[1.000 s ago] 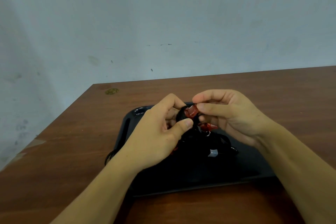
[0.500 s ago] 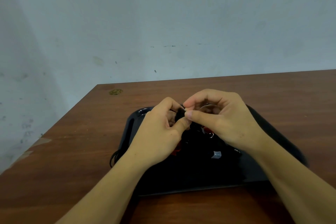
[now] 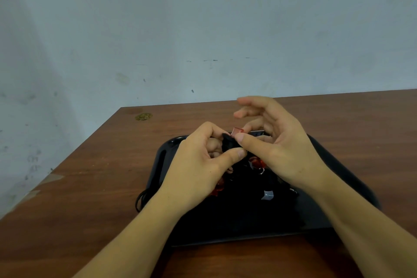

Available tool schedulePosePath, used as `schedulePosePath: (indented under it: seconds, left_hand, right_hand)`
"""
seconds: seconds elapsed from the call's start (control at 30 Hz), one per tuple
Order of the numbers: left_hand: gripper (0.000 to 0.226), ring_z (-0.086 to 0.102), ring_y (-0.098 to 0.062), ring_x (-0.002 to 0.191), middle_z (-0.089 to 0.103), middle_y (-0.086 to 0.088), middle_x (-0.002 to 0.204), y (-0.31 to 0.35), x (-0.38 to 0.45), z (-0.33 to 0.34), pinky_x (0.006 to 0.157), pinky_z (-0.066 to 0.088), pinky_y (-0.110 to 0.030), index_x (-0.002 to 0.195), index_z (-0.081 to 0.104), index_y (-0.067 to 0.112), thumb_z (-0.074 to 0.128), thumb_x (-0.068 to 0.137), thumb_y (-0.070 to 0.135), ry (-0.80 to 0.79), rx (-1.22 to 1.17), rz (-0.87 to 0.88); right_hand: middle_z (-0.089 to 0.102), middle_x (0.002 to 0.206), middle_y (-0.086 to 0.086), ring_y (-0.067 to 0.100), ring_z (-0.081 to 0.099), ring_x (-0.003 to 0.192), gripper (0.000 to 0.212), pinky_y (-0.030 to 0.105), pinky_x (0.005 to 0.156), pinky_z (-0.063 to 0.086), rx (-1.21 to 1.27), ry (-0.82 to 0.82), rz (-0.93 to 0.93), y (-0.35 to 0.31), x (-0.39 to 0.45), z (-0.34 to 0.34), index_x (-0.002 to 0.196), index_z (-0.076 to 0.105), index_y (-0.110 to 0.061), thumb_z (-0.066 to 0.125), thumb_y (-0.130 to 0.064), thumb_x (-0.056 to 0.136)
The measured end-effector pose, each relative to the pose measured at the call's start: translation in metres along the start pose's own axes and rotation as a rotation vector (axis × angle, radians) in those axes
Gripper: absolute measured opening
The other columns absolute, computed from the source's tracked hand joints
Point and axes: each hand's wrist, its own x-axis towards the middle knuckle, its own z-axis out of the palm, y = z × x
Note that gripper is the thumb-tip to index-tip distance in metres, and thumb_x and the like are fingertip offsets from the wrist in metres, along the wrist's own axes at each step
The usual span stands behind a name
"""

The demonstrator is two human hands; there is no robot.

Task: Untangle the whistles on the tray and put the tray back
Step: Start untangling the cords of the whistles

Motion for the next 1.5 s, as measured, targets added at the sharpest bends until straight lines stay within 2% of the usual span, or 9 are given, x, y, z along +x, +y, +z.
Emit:
schedulePosePath:
  seconds: [0.17, 0.33, 0.53, 0.63, 0.83, 0.97, 1.13, 1.37, 1.5]
  left_hand:
    - [0.03, 0.071, -0.035, 0.074, 0.068, -0.028, 0.083, 0.003, -0.001, -0.002, 0.077, 0.057, -0.054, 0.096, 0.059, 0.015, 0.081, 0.081, 0.028, 0.021, -0.01, -0.001]
    - [0.041, 0.074, -0.031, 0.075, 0.072, -0.021, 0.082, 0.006, -0.001, -0.002, 0.078, 0.059, -0.052, 0.096, 0.059, 0.013, 0.079, 0.071, 0.039, 0.027, -0.034, -0.015]
    - [0.041, 0.073, -0.023, 0.068, 0.073, -0.008, 0.071, 0.01, -0.002, -0.002, 0.075, 0.06, -0.045, 0.105, 0.051, 0.024, 0.077, 0.076, 0.038, 0.046, 0.032, 0.009]
    - [0.035, 0.072, -0.018, 0.064, 0.07, -0.012, 0.068, 0.01, -0.002, -0.002, 0.069, 0.059, -0.04, 0.106, 0.051, 0.028, 0.076, 0.082, 0.035, 0.053, 0.101, 0.052]
    - [0.012, 0.07, -0.013, 0.067, 0.072, 0.001, 0.075, 0.01, -0.004, -0.001, 0.066, 0.057, -0.043, 0.109, 0.05, 0.029, 0.057, 0.099, 0.032, 0.046, 0.225, 0.168]
    - [0.009, 0.065, -0.009, 0.071, 0.066, 0.01, 0.079, 0.007, -0.002, -0.002, 0.062, 0.051, -0.028, 0.107, 0.055, 0.026, 0.057, 0.1, 0.022, 0.101, 0.389, 0.31]
    - [0.006, 0.056, -0.013, 0.065, 0.056, 0.008, 0.069, 0.007, -0.002, 0.0, 0.056, 0.045, -0.027, 0.095, 0.053, 0.021, 0.058, 0.099, 0.019, 0.114, 0.464, 0.348]
    - [0.007, 0.052, -0.013, 0.065, 0.054, 0.009, 0.071, 0.008, -0.002, 0.001, 0.055, 0.043, -0.026, 0.093, 0.054, 0.018, 0.055, 0.1, 0.016, 0.091, 0.502, 0.37]
    - [0.009, 0.046, -0.006, 0.064, 0.048, 0.014, 0.072, 0.012, -0.002, 0.001, 0.056, 0.032, -0.014, 0.09, 0.053, 0.018, 0.052, 0.098, 0.014, 0.054, 0.546, 0.403]
  right_hand:
    - [0.075, 0.106, -0.001, 0.014, 0.071, 0.095, 0.027, 0.025, 0.082, 0.057, 0.06, -0.123, 0.114, 0.004, 0.0, -0.005, 0.117, 0.07, -0.021, 0.068, -0.012, 0.092]
    - [0.075, 0.107, 0.002, 0.013, 0.072, 0.097, 0.036, 0.023, 0.078, 0.056, 0.122, -0.143, 0.136, 0.005, 0.0, -0.006, 0.121, 0.068, -0.018, 0.065, -0.025, 0.086]
    - [0.075, 0.108, 0.007, 0.02, 0.073, 0.097, 0.034, 0.031, 0.083, 0.059, 0.214, -0.195, 0.234, 0.005, 0.0, -0.003, 0.127, 0.064, -0.02, 0.062, -0.023, 0.093]
    - [0.076, 0.108, 0.008, 0.019, 0.074, 0.097, 0.034, 0.025, 0.081, 0.057, 0.243, -0.177, 0.267, 0.004, 0.0, -0.003, 0.127, 0.065, -0.017, 0.062, -0.022, 0.093]
    - [0.077, 0.107, 0.008, 0.025, 0.073, 0.104, 0.04, 0.04, 0.095, 0.056, 0.28, -0.055, 0.297, 0.005, 0.001, -0.004, 0.116, 0.072, -0.015, 0.068, -0.03, 0.08]
    - [0.076, 0.111, 0.01, 0.025, 0.073, 0.105, 0.041, 0.034, 0.087, 0.06, 0.376, -0.04, 0.346, 0.003, 0.001, -0.003, 0.119, 0.07, -0.01, 0.066, -0.027, 0.081]
    - [0.071, 0.115, 0.019, 0.025, 0.07, 0.1, 0.033, 0.032, 0.082, 0.058, 0.451, -0.038, 0.405, 0.001, 0.0, 0.003, 0.116, 0.071, -0.01, 0.062, -0.026, 0.088]
    - [0.069, 0.106, 0.019, 0.022, 0.068, 0.085, 0.032, 0.032, 0.071, 0.058, 0.523, -0.032, 0.417, -0.001, 0.0, 0.009, 0.118, 0.068, -0.007, 0.061, -0.023, 0.091]
    - [0.068, 0.094, 0.013, 0.019, 0.065, 0.074, 0.034, 0.029, 0.064, 0.056, 0.632, -0.021, 0.456, -0.001, 0.001, 0.009, 0.116, 0.066, -0.001, 0.06, -0.021, 0.09]
